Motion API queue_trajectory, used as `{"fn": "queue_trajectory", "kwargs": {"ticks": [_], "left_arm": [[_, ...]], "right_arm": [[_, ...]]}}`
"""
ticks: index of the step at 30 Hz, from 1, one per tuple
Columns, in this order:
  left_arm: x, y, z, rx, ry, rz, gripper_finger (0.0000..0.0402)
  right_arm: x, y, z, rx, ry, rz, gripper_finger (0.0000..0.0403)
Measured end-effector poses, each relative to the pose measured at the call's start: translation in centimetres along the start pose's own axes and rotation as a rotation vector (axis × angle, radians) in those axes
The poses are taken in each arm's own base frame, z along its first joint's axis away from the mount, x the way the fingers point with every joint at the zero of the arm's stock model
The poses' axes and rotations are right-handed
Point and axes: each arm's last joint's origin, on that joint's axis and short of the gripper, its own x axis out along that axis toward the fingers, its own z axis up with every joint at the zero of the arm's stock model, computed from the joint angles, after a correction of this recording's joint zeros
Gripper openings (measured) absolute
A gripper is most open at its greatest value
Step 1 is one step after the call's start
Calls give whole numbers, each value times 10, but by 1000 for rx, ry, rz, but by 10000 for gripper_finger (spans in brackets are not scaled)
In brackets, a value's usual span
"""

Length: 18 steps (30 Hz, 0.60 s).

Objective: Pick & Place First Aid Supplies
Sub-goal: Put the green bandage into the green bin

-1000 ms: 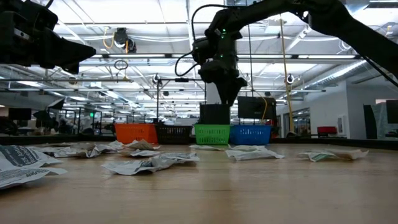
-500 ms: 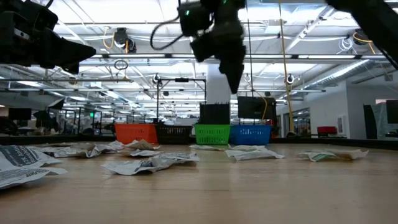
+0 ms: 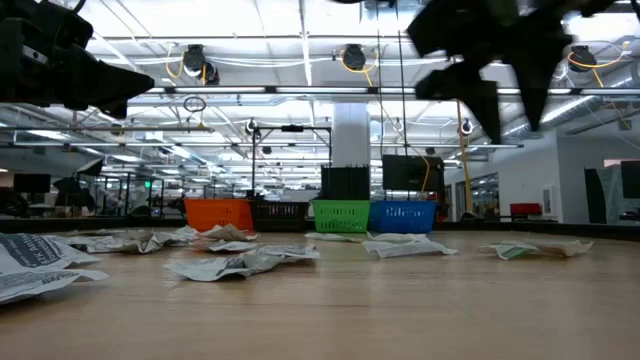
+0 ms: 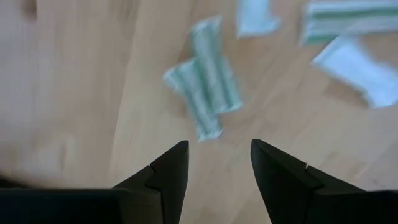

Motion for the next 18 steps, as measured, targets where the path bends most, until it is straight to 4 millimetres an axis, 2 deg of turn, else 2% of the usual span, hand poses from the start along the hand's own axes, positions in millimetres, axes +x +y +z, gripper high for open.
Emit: {"fn": "queue_trajectory", "kwargs": {"ticks": [4, 9, 18], "left_arm": [[0, 0, 0, 0, 0, 0, 37], [0, 0, 0, 0, 1, 0, 37], [0, 0, 0, 0, 1, 0, 37]], "right_arm": [[13, 17, -18, -53, 33, -2, 167], [26, 23, -33, -84, 79, -66, 167], [63, 24, -29, -81, -14, -83, 167]]}}
